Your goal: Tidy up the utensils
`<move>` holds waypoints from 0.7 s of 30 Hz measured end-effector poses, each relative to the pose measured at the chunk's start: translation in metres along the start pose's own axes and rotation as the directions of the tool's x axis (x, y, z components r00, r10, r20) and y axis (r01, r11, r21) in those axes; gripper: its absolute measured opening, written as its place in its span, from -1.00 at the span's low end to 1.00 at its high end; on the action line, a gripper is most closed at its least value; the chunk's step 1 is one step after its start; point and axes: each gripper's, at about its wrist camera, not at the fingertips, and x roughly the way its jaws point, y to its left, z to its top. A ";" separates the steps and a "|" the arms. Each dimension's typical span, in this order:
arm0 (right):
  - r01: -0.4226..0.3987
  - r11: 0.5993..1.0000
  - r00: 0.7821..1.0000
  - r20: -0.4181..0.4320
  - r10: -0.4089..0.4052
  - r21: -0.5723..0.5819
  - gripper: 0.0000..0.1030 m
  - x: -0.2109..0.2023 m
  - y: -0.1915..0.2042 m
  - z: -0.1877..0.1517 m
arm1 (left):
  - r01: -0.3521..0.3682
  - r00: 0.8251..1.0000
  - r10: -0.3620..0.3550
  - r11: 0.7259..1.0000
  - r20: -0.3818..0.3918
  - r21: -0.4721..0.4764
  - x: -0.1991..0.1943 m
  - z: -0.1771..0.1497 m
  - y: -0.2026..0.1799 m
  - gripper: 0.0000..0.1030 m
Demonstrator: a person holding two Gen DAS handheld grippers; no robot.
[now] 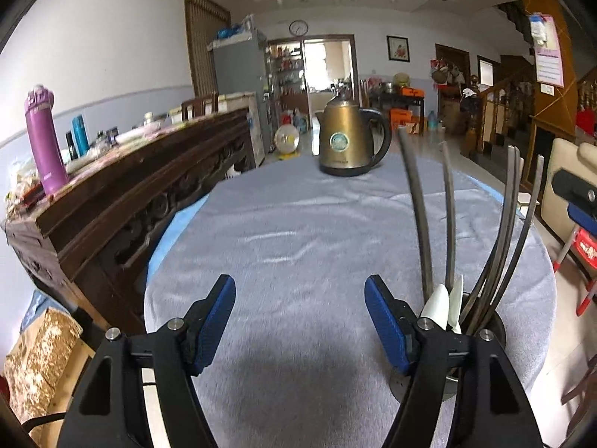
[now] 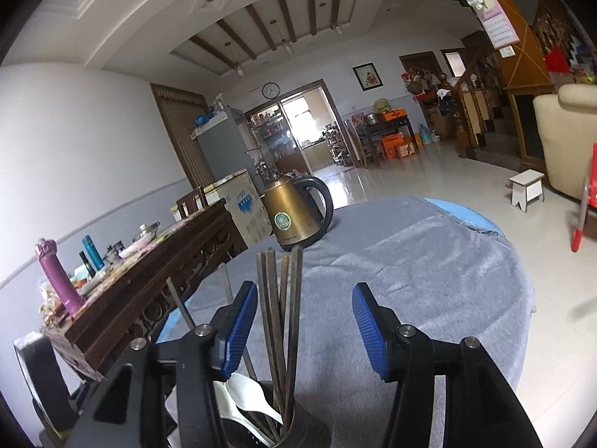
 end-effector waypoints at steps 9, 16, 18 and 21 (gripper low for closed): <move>0.020 0.998 0.999 -0.048 -0.023 -0.064 0.15 -0.007 0.010 -0.010 | 0.017 0.996 -0.020 0.999 -0.083 -0.029 0.000 0.006 0.012 0.44; 0.042 0.988 0.996 -0.069 -0.053 -0.148 0.29 -0.025 0.019 -0.019 | 0.033 0.994 -0.035 0.999 -0.105 -0.027 -0.014 0.012 0.011 0.55; 0.045 0.986 0.996 -0.068 -0.056 -0.158 0.33 -0.030 0.021 -0.018 | 0.043 0.992 -0.046 0.999 -0.116 -0.024 -0.020 0.014 0.010 0.59; 0.050 0.986 0.996 -0.067 -0.061 -0.159 0.40 -0.040 0.022 -0.017 | 0.043 0.992 -0.045 0.999 -0.115 -0.021 -0.032 0.020 0.011 0.63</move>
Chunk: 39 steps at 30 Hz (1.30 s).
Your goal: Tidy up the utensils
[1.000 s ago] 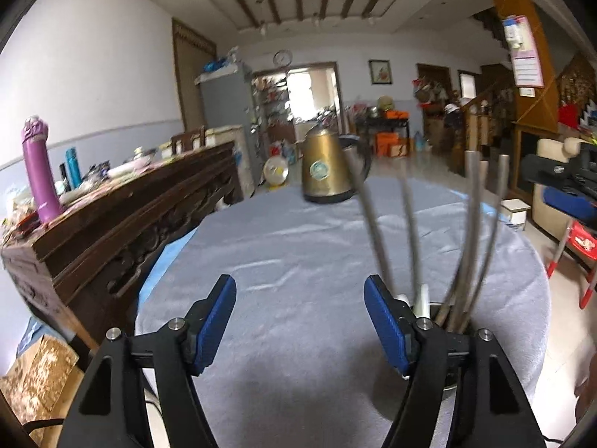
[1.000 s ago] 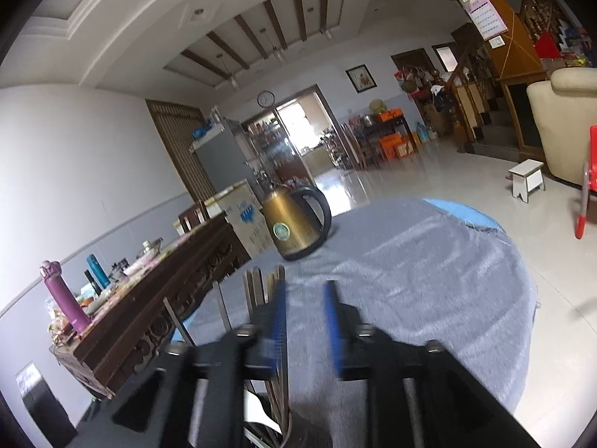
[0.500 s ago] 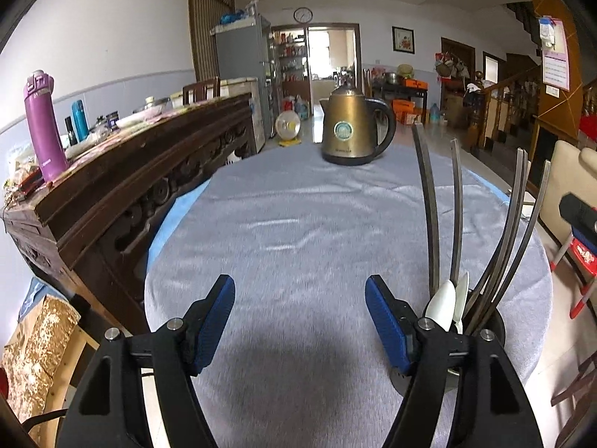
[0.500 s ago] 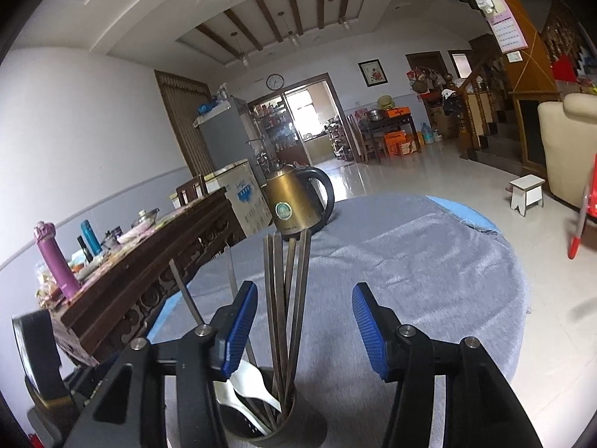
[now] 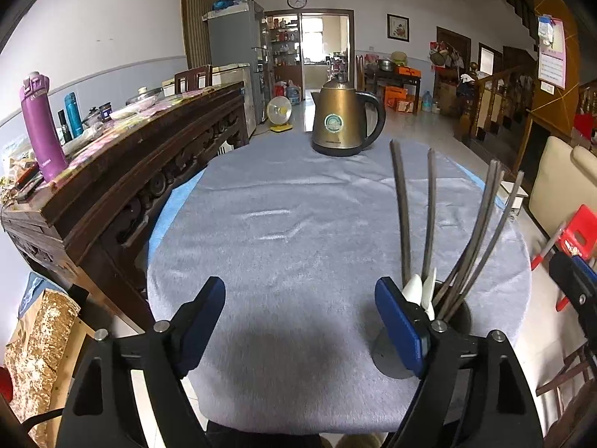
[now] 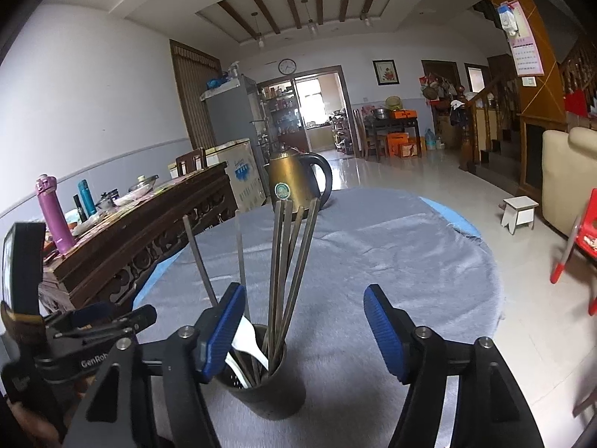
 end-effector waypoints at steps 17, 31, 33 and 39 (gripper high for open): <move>0.000 0.999 1.000 0.017 0.001 -0.051 0.54 -0.067 0.019 0.009 | -0.062 0.994 0.063 0.998 0.087 -0.016 -0.065 0.011 0.018 0.67; 0.002 0.997 0.999 -0.037 -0.004 -0.074 0.55 -0.065 0.038 0.006 | -0.101 0.988 0.099 0.995 0.118 0.006 -0.081 0.012 0.018 0.68; 0.010 0.997 0.999 -0.045 -0.014 -0.072 0.56 -0.064 0.039 0.007 | -0.103 0.988 0.101 0.995 0.120 0.008 -0.082 0.011 0.019 0.68; 0.045 0.997 0.995 -0.091 -0.050 -0.056 0.57 -0.056 0.040 0.006 | -0.107 0.986 0.106 0.994 0.128 0.004 -0.085 0.009 0.021 0.68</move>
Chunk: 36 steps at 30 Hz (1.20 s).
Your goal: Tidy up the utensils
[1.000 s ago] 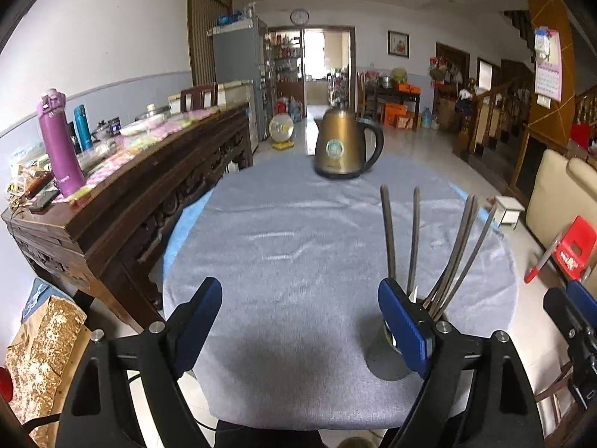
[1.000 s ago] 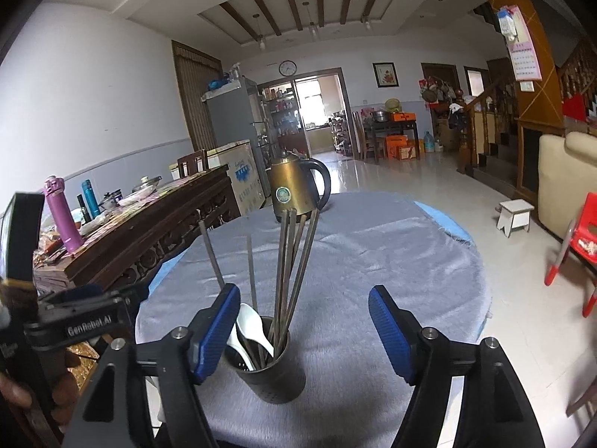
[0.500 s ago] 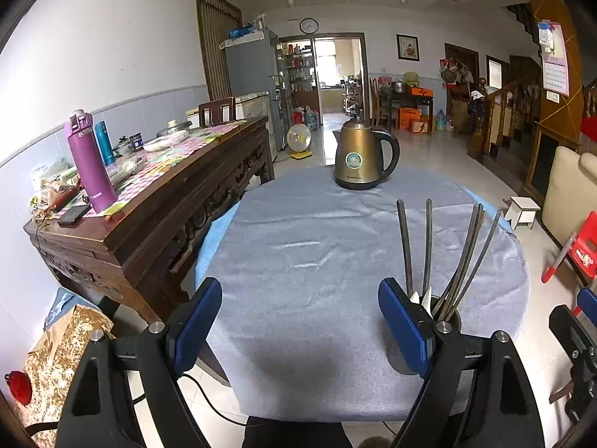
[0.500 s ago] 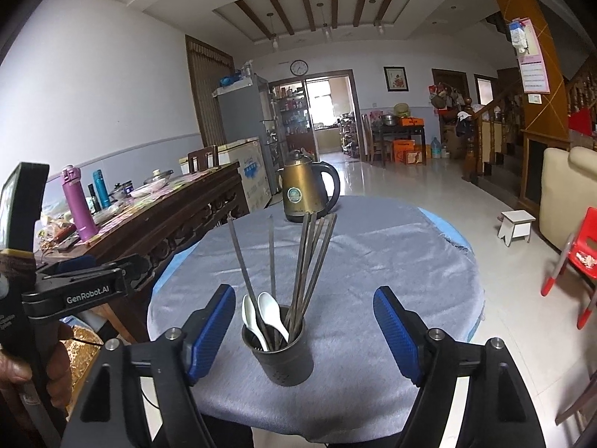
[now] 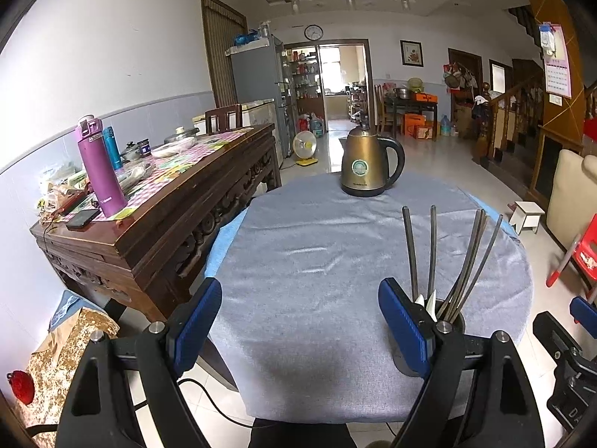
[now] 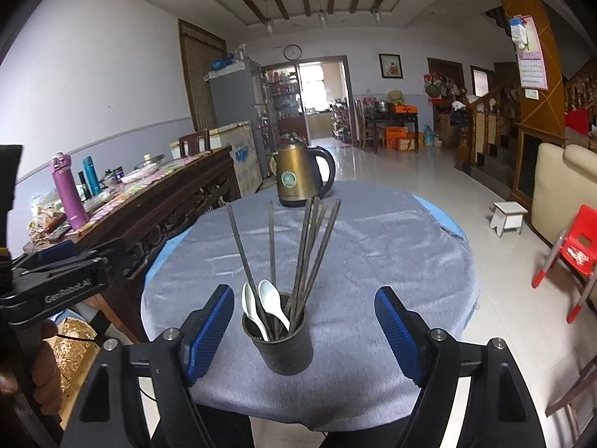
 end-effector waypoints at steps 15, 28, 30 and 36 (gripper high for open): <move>0.048 0.998 0.998 -0.038 -0.047 0.033 0.57 0.003 0.003 0.000 | 0.011 1.000 -0.011 1.000 0.013 0.014 -0.006 -0.004 0.003 0.69; 0.055 0.997 0.998 -0.041 -0.053 0.056 0.58 0.001 -0.002 0.000 | 0.029 1.000 -0.029 0.999 0.006 0.028 -0.007 -0.007 -0.002 0.70; 0.057 0.997 0.998 -0.038 -0.055 0.056 0.58 0.000 -0.002 0.001 | 0.035 0.999 -0.035 0.999 0.006 0.030 -0.007 -0.007 -0.002 0.70; 0.059 0.997 0.998 -0.037 -0.057 0.054 0.58 0.000 -0.002 0.001 | 0.038 0.999 -0.038 0.999 0.011 0.026 -0.009 -0.009 -0.001 0.70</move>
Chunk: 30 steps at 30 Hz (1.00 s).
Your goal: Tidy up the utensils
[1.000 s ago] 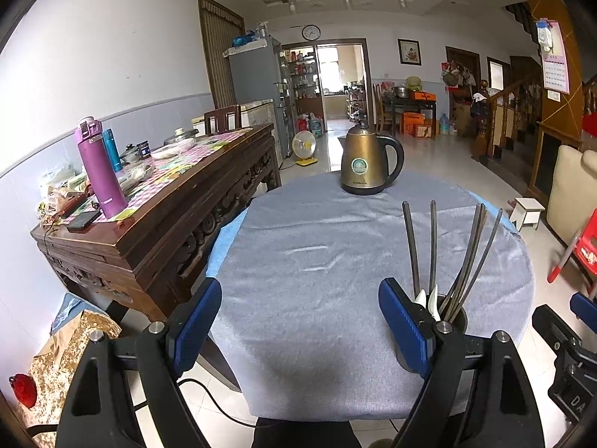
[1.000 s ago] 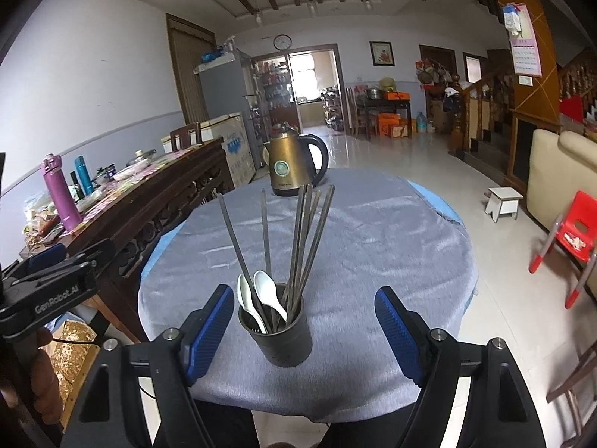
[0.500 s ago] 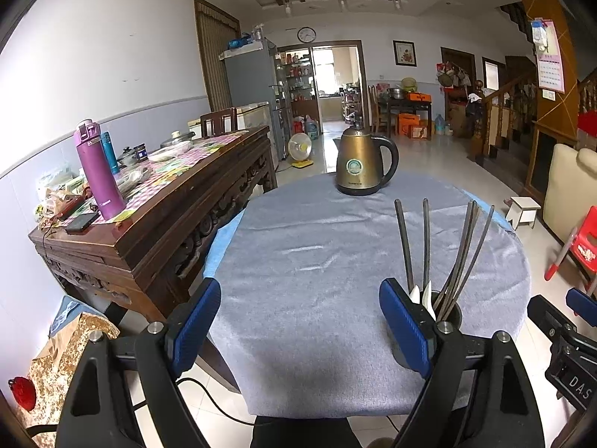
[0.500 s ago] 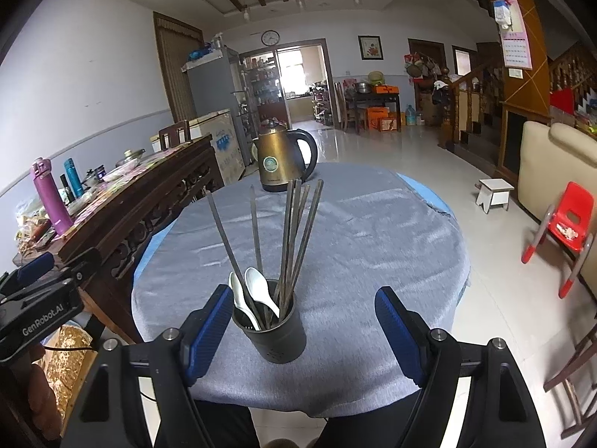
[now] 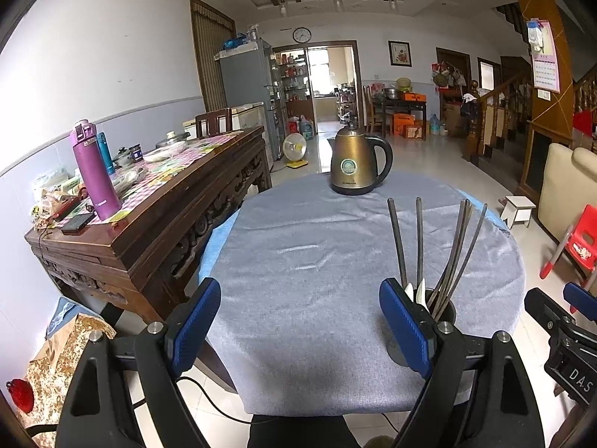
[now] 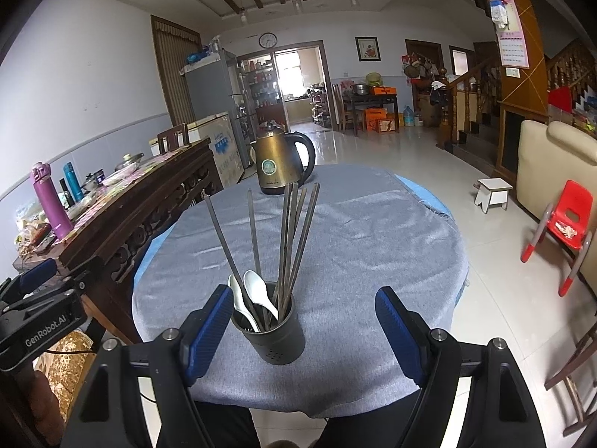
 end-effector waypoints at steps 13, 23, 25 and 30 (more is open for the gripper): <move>0.004 1.000 1.000 0.000 -0.004 -0.025 0.58 -0.002 0.014 0.002 | 0.016 1.000 -0.016 1.000 -0.001 -0.013 -0.001 -0.003 0.005 0.70; 0.011 0.999 1.000 0.008 -0.011 -0.040 0.58 -0.004 0.023 0.003 | 0.028 1.000 -0.028 0.999 0.001 -0.025 0.000 -0.005 0.013 0.70; 0.013 0.999 1.000 0.011 -0.013 -0.042 0.58 -0.005 0.024 0.004 | 0.028 1.000 -0.028 0.999 0.001 -0.025 0.000 -0.005 0.013 0.70; 0.025 0.998 1.000 0.012 -0.025 -0.058 0.58 -0.006 0.028 0.007 | 0.027 1.000 -0.027 0.999 0.006 -0.031 -0.002 -0.006 0.017 0.70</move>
